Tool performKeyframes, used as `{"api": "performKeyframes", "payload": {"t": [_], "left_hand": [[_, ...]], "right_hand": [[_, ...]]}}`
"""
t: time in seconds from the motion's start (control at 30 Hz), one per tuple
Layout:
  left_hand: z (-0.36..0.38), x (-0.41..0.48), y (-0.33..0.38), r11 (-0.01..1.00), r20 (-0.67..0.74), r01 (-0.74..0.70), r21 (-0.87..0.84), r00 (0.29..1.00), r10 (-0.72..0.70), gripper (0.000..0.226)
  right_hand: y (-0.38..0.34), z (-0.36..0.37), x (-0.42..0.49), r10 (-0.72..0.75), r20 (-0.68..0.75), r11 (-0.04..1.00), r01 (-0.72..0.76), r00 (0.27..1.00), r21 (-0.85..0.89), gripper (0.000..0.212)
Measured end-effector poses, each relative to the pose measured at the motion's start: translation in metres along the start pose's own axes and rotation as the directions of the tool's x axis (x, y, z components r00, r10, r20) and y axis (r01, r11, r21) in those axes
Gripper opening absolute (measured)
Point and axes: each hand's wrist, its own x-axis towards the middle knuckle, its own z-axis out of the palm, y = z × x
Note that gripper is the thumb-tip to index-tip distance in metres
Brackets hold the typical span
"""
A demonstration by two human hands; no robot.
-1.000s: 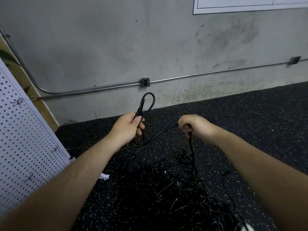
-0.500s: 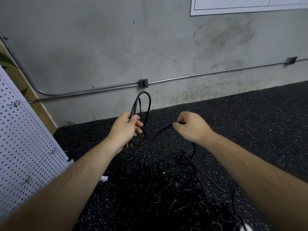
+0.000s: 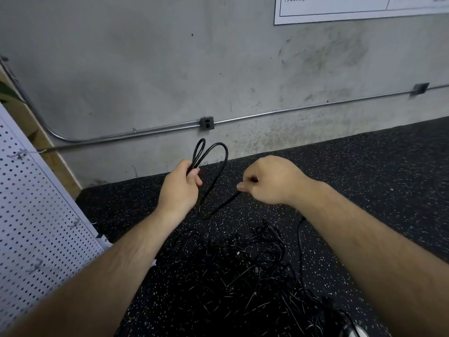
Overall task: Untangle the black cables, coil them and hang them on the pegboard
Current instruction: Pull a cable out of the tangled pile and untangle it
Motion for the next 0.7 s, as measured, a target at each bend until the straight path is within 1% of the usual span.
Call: {"api": "performKeyframes", "payload": {"t": [0.07,0.17,0.23,0.3,0.37,0.43,0.5,0.57,0.6,0.63,0.7], "left_hand": [[0.002,-0.003,0.003,0.998,0.031,-0.052,0.045,0.998,0.05,0.019],[0.01,-0.01,0.009,0.993,0.145,-0.096,0.064,0.986,0.086,0.02],[0.015,-0.015,0.013,0.998,0.238,-0.056,-0.011,0.969,0.057,0.019],[0.019,-0.018,0.017,0.994,0.301,-0.006,-0.109,0.953,0.039,0.022],[0.019,-0.022,0.023,0.964,0.318,0.066,-0.257,0.948,0.02,0.028],[0.017,-0.023,0.028,0.915,0.332,0.132,-0.38,0.943,0.002,0.041],[0.016,-0.024,0.031,0.899,0.376,0.133,-0.418,0.926,0.038,0.045],[0.017,-0.025,0.031,0.897,0.409,0.105,-0.429,0.908,0.089,0.037],[0.017,-0.025,0.03,0.895,0.414,0.102,-0.434,0.905,0.097,0.035],[0.016,-0.025,0.029,0.889,0.418,0.11,-0.444,0.903,0.097,0.033],[0.014,-0.026,0.029,0.864,0.431,0.135,-0.484,0.897,0.101,0.031]], "right_hand": [[0.003,0.002,0.002,-0.014,-0.023,0.997,0.015,1.0,0.072,0.041],[0.004,0.006,0.005,-0.017,-0.086,0.992,0.027,0.996,0.121,0.039],[0.006,0.008,0.006,-0.001,-0.143,0.985,0.026,0.99,0.173,0.036],[0.009,0.011,0.008,0.032,-0.216,0.969,0.022,0.976,0.245,0.035],[0.013,0.013,0.009,0.096,-0.29,0.945,0.004,0.952,0.327,0.036],[0.017,0.014,0.01,0.163,-0.344,0.914,-0.011,0.924,0.405,0.032],[0.02,0.016,0.012,0.201,-0.372,0.892,-0.013,0.906,0.452,0.026],[0.021,0.022,0.015,0.234,-0.401,0.861,0.002,0.886,0.508,0.02],[0.02,0.024,0.015,0.252,-0.417,0.832,0.024,0.873,0.554,0.022],[0.019,0.025,0.015,0.264,-0.421,0.794,0.053,0.868,0.606,0.028],[0.019,0.028,0.014,0.244,-0.362,0.716,0.085,0.9,0.693,0.035]]}}
